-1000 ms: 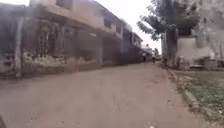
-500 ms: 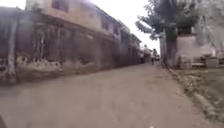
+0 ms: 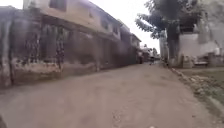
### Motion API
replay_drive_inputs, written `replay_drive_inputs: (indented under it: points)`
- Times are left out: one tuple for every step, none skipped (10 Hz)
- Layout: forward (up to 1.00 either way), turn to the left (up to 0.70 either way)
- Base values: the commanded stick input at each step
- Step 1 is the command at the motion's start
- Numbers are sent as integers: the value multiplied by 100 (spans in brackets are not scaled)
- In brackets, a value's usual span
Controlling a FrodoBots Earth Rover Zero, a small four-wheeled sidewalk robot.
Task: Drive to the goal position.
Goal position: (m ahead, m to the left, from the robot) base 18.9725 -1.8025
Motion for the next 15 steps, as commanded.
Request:
replay_drive_inputs:
  points:
    - [50, 1]
    - [50, 1]
    - [50, 1]
    - [50, 1]
    - [50, 1]
    - [50, 1]
    - [50, 1]
    - [50, 1]
    - [50, 1]
    - [50, 1]
    - [50, 1]
    - [50, 1]
    - [50, 1]
    - [50, 1]
    - [50, 1]
